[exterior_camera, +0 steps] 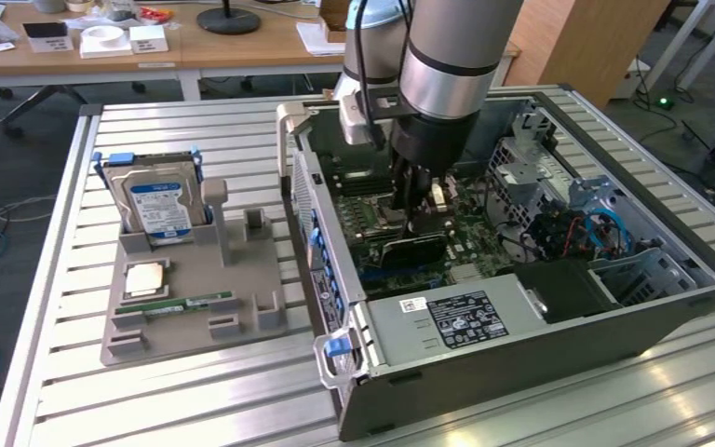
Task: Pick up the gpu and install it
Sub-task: 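Insert the gpu into the slot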
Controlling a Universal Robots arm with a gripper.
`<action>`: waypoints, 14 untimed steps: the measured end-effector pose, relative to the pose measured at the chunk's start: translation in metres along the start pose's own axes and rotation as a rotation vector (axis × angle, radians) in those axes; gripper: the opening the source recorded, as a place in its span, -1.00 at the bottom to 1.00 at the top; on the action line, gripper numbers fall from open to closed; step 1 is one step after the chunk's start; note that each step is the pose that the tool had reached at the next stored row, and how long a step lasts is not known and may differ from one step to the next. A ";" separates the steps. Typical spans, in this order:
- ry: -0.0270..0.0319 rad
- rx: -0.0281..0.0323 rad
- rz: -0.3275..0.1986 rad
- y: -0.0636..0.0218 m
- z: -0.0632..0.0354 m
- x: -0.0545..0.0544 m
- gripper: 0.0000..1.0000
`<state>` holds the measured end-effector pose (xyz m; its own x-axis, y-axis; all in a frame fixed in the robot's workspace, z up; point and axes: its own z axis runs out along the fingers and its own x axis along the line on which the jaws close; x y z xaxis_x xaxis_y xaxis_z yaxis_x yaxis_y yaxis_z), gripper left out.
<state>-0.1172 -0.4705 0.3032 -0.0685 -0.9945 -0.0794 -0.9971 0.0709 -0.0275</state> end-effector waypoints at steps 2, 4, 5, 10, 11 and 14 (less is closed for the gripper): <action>0.0002 -0.0003 -0.003 -0.0009 0.0000 -0.001 0.03; -0.0001 -0.0008 -0.010 -0.0016 0.0001 -0.001 0.03; -0.0004 -0.0011 -0.013 -0.0020 0.0002 -0.002 0.03; -0.0008 -0.0026 -0.032 -0.0037 0.0003 -0.003 0.03; -0.0009 -0.0029 -0.036 -0.0040 0.0003 -0.003 0.03; -0.0012 -0.0036 -0.046 -0.0045 0.0004 -0.004 0.03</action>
<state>-0.1124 -0.4666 0.3032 -0.0227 -0.9966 -0.0794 -0.9993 0.0249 -0.0275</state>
